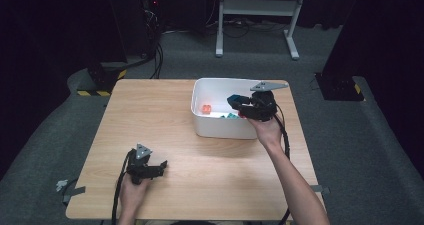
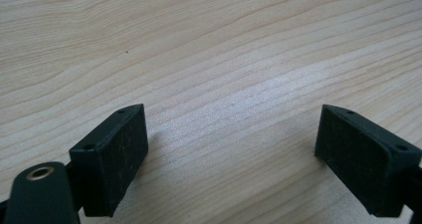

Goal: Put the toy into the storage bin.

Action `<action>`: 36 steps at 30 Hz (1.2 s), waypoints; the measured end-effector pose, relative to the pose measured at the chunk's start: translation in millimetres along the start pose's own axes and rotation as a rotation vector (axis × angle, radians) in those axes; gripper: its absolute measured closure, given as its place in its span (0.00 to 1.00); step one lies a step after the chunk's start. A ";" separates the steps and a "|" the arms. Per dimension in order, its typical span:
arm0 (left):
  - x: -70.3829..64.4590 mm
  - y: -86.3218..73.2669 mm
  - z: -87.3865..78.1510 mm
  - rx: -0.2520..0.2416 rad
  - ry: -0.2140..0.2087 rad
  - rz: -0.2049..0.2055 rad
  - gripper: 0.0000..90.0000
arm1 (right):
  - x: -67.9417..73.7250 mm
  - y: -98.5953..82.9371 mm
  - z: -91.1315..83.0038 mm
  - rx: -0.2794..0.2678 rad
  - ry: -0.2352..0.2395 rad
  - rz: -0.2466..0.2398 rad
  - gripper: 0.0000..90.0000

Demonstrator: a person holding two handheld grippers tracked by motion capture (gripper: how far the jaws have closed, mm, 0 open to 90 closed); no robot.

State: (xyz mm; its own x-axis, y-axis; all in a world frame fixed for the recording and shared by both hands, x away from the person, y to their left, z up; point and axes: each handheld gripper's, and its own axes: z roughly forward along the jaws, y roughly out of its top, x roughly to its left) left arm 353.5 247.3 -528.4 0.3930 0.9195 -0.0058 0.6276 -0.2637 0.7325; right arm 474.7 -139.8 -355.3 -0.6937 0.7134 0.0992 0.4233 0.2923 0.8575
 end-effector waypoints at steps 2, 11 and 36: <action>0.0 0.0 0.0 0.000 0.000 0.000 0.15 | -2.9 -0.8 2.8 0.007 -0.003 0.012 0.65; 0.0 0.0 0.0 0.000 0.001 -0.001 0.15 | -20.9 -7.6 21.6 0.063 -0.051 0.057 0.65; 0.0 0.0 0.0 0.000 0.000 0.000 0.15 | -17.3 -19.6 13.4 0.037 -0.049 0.062 0.48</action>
State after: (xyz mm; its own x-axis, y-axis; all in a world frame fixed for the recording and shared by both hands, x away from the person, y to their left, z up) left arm 353.5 247.3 -528.4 0.3932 0.9194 -0.0056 0.6276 -0.2639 0.7324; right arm 486.2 -149.3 -380.7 -0.6364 0.7611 0.1257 0.4861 0.2692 0.8314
